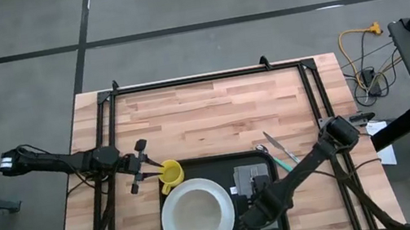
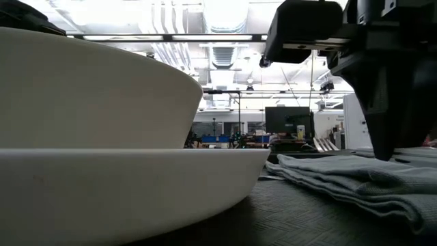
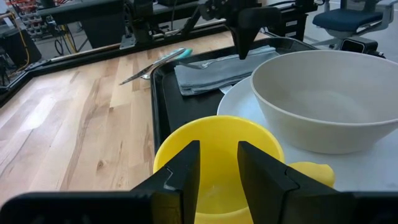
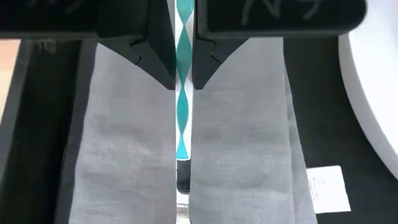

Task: Set up tray
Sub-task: Put the white patterned fork on the gray napkin to the right of the white plate

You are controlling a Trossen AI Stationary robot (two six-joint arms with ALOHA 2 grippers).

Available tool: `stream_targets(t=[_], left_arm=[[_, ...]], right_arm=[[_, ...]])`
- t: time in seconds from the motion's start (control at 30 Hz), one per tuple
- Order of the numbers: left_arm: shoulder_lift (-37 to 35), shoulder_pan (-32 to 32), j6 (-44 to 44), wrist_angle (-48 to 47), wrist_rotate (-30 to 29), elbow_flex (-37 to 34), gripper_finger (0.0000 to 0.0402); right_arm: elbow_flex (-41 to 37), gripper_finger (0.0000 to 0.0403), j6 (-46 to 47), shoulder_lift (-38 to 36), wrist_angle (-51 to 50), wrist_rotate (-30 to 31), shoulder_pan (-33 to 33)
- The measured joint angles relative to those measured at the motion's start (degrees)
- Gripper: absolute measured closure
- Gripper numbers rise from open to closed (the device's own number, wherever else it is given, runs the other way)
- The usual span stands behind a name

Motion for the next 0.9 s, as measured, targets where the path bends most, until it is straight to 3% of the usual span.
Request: stream_targets(t=[0.9], left_arm=[[0.0, 0.0, 0.0, 0.0, 0.0, 0.0, 0.0307]], right_arm=[[-0.3, 0.0383, -0.9, 1.1, 1.9, -2.1, -1.3]])
